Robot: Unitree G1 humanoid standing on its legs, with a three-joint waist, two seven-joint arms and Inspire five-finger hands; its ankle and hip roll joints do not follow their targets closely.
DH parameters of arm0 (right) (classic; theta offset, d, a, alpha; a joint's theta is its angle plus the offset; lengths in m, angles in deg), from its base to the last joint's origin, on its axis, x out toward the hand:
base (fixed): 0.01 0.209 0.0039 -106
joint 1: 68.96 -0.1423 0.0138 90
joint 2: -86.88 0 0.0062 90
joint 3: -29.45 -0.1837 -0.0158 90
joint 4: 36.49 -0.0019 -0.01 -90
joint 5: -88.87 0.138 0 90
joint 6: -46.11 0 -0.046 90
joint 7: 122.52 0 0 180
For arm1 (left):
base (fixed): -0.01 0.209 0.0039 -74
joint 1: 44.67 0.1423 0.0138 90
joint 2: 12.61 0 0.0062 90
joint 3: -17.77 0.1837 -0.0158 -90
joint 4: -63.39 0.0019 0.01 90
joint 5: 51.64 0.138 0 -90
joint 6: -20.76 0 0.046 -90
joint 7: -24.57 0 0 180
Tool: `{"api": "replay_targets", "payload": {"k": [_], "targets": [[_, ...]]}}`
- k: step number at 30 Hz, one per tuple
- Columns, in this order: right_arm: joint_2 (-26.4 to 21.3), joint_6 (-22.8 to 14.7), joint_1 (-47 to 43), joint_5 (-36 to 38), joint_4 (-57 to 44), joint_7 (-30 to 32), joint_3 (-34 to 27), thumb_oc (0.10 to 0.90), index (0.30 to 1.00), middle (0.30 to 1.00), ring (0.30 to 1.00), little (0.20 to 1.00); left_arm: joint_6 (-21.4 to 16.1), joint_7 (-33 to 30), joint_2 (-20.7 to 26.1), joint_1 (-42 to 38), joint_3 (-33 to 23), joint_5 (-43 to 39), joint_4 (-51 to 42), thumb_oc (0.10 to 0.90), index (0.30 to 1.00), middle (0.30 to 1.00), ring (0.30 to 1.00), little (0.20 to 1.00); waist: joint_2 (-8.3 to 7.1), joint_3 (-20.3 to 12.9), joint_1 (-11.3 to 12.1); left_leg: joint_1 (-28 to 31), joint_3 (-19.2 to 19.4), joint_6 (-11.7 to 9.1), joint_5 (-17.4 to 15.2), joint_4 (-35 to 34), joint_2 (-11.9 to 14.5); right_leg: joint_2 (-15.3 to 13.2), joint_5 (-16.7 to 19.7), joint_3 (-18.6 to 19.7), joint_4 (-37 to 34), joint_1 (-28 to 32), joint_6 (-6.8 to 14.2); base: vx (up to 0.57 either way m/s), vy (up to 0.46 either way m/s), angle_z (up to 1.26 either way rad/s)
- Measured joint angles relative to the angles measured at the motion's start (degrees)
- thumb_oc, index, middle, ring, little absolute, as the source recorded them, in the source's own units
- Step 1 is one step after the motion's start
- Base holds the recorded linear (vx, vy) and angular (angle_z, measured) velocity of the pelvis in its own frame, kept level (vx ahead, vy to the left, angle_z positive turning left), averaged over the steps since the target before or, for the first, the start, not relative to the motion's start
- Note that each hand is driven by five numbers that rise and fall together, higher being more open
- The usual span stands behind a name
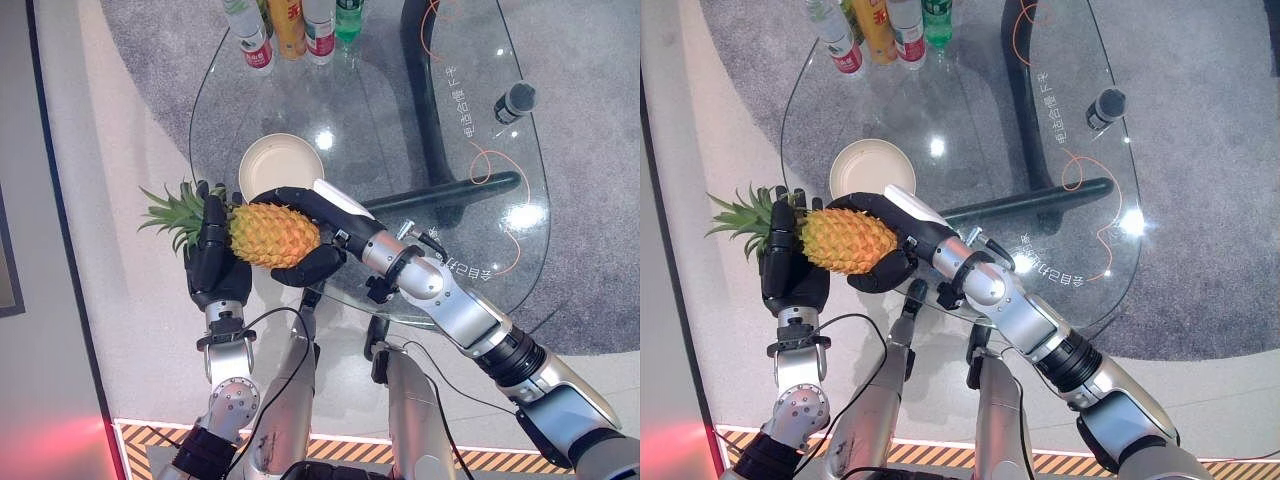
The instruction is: Pick up the fruit to the plate
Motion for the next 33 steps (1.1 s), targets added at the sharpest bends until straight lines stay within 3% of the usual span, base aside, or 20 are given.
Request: {"api": "replay_targets", "payload": {"k": [1,2,3,18,33], "targets": [[0.2,0.0,0.0,0.2,0.1,0.1,0.0,0.1,0.3,0.3,0.3,0.2,-0.3,0.1,-0.1,0.0,0.0,-0.2,0.0,0.729,0.839,0.839,0.839,0.829,0.0,0.0,0.0,-0.1,0.0,0.0,0.0,0.0,0.0,0.0,0.0,0.0,0.0,-0.1,0.0,0.0,0.0,0.0],[0.4,0.0,0.0,0.3,0.2,0.4,0.1,0.1,0.3,0.3,0.3,0.2,-0.7,0.5,-0.1,-0.2,0.0,-0.9,0.0,0.729,0.839,0.839,0.839,0.829,-0.01,0.0,0.0,-0.2,0.0,0.0,0.0,0.0,0.0,0.0,0.1,0.0,0.0,-0.2,-0.1,0.0,0.0,0.0],[0.8,0.0,0.0,0.4,0.4,0.5,0.1,0.1,0.3,0.3,0.3,0.2,-1.1,0.8,-0.3,-0.3,0.0,-1.6,0.0,0.1,0.3,0.3,0.3,0.2,-0.03,0.0,0.0,-0.2,0.0,0.0,0.0,0.0,0.0,0.0,0.1,0.0,0.0,-0.2,-0.2,0.0,0.0,0.0],[1.7,-1.8,-0.8,1.1,0.8,0.7,0.5,0.1,0.3,0.3,0.3,0.2,-5.9,3.5,-0.5,-1.5,-0.5,-5.2,0.0,0.1,0.3,0.3,0.3,0.2,-0.11,0.0,-0.1,-0.2,0.0,-0.1,0.0,0.0,0.0,0.0,0.2,0.1,0.0,-0.4,-0.3,0.0,0.0,0.0],[1.8,-1.8,-0.8,1.1,0.7,0.7,0.5,0.1,0.3,0.3,0.3,0.2,-6.0,3.5,-0.5,-1.5,-0.6,-5.2,0.0,0.1,0.3,0.3,0.3,0.2,-0.12,0.0,-0.2,-0.5,0.1,-0.1,-0.1,0.0,0.0,0.0,0.2,0.3,-0.2,-0.6,-0.2,0.0,0.0,0.0]]}}
